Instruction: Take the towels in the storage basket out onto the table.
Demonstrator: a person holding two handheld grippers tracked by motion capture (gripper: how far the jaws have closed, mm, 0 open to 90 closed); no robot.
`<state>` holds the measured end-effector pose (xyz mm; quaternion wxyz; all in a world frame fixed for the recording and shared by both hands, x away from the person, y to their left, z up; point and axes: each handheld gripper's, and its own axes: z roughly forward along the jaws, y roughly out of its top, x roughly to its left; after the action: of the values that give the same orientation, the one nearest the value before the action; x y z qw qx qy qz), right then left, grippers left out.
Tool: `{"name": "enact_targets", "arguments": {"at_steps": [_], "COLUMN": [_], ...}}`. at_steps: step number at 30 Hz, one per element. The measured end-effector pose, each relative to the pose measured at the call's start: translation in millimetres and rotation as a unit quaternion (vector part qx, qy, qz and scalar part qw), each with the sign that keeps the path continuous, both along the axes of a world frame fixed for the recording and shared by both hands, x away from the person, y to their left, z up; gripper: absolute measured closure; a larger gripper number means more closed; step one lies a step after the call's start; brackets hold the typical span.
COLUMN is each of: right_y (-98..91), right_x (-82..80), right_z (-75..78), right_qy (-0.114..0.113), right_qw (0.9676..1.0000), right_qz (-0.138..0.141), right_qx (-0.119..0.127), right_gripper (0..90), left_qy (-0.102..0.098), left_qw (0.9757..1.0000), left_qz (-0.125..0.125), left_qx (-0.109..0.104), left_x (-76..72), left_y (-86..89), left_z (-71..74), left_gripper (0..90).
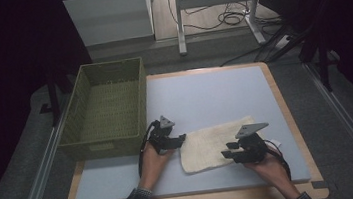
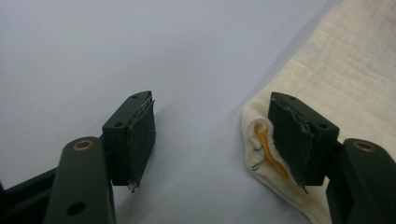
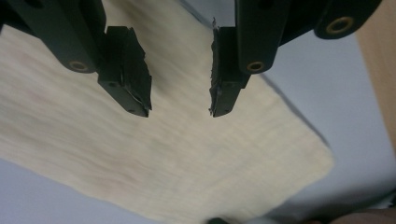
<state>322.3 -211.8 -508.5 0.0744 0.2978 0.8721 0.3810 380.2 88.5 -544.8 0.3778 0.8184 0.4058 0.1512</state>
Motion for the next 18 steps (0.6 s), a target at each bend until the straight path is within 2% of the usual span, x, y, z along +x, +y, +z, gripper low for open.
{"name": "enact_targets", "arguments": {"at_steps": [5,10,15,18], "right_y": [30.0,62.3,87.7,101.0], "right_x": [-6.9,-13.9,-19.5,-22.9], "right_z": [-0.6,-4.6,-8.8,-10.7], "right_qy": [0.007,0.014,0.019,0.015], "right_qw": [0.9992,0.9965,0.9939,0.9929], "right_qz": [0.039,0.082,0.109,0.118], "right_qx": [0.005,0.006,0.001,-0.004], "right_gripper": [63.7,65.8,65.8,62.1], "left_qy": [0.000,0.001,0.000,-0.001], "left_qw": [1.0000,1.0000,1.0000,1.0000], "left_qz": [0.000,-0.001,-0.002,-0.002], "left_qx": [-0.001,0.002,0.003,0.003], "left_x": [0.0,0.1,0.3,0.4], "left_y": [0.0,0.5,0.7,0.7], "left_z": [-0.2,0.1,0.1,0.1], "left_gripper": [33.0,33.1,33.1,33.1]}}
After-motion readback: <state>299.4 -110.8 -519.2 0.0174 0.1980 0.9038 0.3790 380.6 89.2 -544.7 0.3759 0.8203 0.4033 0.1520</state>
